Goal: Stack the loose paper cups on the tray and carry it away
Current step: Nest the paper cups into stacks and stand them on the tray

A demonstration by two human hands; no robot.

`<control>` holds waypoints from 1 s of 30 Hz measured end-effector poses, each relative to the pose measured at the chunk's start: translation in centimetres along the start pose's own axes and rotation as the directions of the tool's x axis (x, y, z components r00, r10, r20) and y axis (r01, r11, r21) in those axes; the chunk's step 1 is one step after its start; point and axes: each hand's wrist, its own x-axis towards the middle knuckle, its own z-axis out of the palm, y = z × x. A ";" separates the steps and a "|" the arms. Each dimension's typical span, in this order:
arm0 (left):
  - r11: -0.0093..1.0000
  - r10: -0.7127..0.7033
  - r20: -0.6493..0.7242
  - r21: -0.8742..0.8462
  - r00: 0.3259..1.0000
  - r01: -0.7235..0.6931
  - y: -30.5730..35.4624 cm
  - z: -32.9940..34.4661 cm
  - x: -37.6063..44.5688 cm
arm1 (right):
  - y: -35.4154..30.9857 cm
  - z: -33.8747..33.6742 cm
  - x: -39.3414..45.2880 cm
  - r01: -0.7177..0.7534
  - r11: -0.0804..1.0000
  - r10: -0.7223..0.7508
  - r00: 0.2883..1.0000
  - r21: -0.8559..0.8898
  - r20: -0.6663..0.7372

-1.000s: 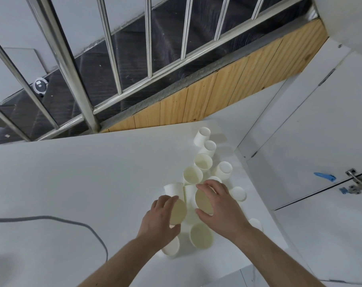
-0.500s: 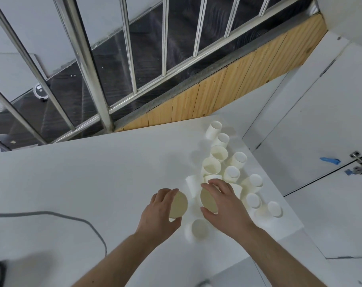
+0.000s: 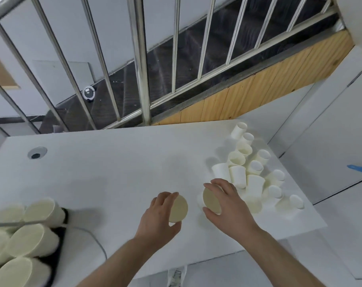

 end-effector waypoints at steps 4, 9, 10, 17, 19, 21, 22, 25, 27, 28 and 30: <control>0.998 -0.055 -0.047 0.014 0.997 0.056 -1.9 -2.1 -5.4 | -3.5 2.4 -2.3 0.058 0.997 -0.060 0.998 0.043 0.033; 0.991 -0.134 -0.105 0.012 0.985 0.136 -4.7 -5.2 -11.4 | -8.7 4.7 -4.0 0.126 0.989 -0.132 0.987 0.075 0.087; 0.988 -0.151 -0.115 0.006 0.982 0.152 -5.2 -5.7 -12.2 | -9.6 5.0 -4.2 0.136 0.987 -0.144 0.985 0.082 0.092; 0.989 -0.146 -0.208 -0.043 0.967 0.140 -10.4 -10.0 -17.2 | -17.6 8.1 -4.6 0.204 0.975 -0.214 0.971 0.093 0.107; 0.991 -0.136 -0.232 -0.050 0.963 0.128 -12.3 -11.3 -18.2 | -20.0 9.1 -4.2 0.215 0.973 -0.223 0.969 0.081 0.103; 0.993 -0.118 -0.239 -0.058 0.964 0.107 -14.1 -12.8 -19.1 | -22.5 10.0 -3.7 0.217 0.974 -0.222 0.971 0.063 0.093; 0.994 -0.103 -0.245 -0.054 0.964 0.093 -15.1 -13.6 -19.5 | -23.8 10.6 -3.6 0.210 0.976 -0.215 0.973 0.064 0.083; 0.995 -0.080 -0.258 -0.077 0.963 0.063 -18.2 -16.7 -20.8 | -27.8 12.2 -3.4 0.173 0.982 -0.177 0.983 0.081 0.053; 0.995 -0.075 -0.276 -0.083 0.958 0.054 -20.4 -18.8 -21.2 | -30.1 13.2 -3.1 0.166 0.983 -0.168 0.985 0.073 0.031; 0.996 -0.063 -0.284 -0.081 0.957 0.042 -21.9 -19.9 -21.5 | -31.5 13.9 -2.8 0.157 0.985 -0.158 0.987 0.065 0.016; 0.997 -0.061 -0.296 -0.071 0.953 0.042 -23.1 -21.1 -21.4 | -32.7 14.4 -2.6 0.138 0.988 -0.139 0.990 0.068 0.003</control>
